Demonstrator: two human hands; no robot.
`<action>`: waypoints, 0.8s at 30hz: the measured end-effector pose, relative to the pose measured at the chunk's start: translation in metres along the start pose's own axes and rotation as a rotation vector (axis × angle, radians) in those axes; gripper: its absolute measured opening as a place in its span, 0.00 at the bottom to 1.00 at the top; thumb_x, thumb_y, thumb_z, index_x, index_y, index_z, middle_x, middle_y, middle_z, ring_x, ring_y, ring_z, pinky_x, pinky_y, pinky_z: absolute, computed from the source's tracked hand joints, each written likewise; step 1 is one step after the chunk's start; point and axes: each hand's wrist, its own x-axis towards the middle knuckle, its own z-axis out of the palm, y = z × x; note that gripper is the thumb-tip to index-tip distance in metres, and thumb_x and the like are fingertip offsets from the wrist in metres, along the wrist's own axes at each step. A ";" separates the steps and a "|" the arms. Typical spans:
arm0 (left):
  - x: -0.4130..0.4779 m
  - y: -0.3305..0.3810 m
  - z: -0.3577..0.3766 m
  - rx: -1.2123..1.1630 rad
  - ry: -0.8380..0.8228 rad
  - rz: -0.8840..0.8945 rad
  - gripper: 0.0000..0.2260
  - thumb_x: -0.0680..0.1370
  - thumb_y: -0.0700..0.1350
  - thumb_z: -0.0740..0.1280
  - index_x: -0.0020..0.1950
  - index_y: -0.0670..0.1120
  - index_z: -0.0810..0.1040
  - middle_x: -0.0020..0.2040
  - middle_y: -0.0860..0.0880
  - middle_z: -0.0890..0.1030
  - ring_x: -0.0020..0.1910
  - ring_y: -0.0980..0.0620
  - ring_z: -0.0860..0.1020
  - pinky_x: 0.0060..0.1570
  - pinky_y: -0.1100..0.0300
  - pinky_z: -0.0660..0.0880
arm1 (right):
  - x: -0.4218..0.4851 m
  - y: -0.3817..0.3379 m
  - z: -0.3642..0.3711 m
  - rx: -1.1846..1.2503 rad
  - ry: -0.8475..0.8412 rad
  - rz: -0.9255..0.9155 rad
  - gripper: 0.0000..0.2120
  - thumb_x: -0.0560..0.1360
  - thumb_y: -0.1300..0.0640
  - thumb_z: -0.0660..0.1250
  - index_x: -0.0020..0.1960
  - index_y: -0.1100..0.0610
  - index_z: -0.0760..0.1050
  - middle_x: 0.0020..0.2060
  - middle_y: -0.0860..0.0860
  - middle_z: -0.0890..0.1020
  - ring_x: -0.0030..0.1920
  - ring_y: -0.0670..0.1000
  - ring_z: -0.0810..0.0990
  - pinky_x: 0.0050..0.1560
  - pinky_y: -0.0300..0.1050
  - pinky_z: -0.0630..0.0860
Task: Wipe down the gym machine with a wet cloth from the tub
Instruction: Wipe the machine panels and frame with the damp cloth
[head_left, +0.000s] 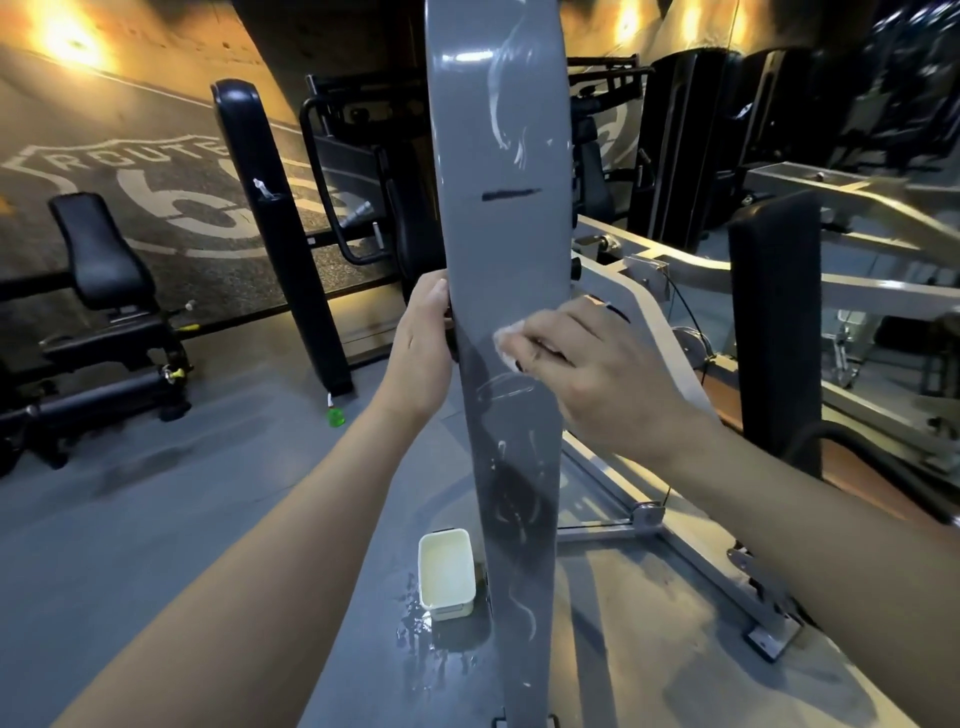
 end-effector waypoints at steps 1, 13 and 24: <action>0.001 0.001 0.001 -0.012 -0.002 0.006 0.19 0.87 0.53 0.47 0.59 0.53 0.77 0.59 0.49 0.77 0.62 0.47 0.77 0.65 0.37 0.73 | 0.003 0.007 -0.004 0.000 0.004 -0.010 0.15 0.79 0.71 0.64 0.62 0.62 0.80 0.53 0.56 0.82 0.49 0.58 0.76 0.44 0.52 0.76; -0.005 0.006 0.026 -0.168 0.142 -0.033 0.20 0.88 0.53 0.44 0.56 0.49 0.74 0.58 0.42 0.81 0.59 0.45 0.79 0.64 0.46 0.76 | 0.002 0.012 -0.004 0.056 0.134 0.120 0.18 0.74 0.77 0.67 0.59 0.63 0.82 0.52 0.57 0.82 0.48 0.60 0.76 0.45 0.55 0.77; 0.000 -0.004 0.016 -0.076 0.031 0.072 0.22 0.88 0.51 0.40 0.64 0.49 0.72 0.62 0.46 0.79 0.63 0.53 0.77 0.63 0.60 0.74 | -0.020 0.005 0.010 0.127 0.164 0.208 0.17 0.75 0.73 0.71 0.62 0.62 0.81 0.54 0.56 0.83 0.49 0.60 0.77 0.43 0.55 0.77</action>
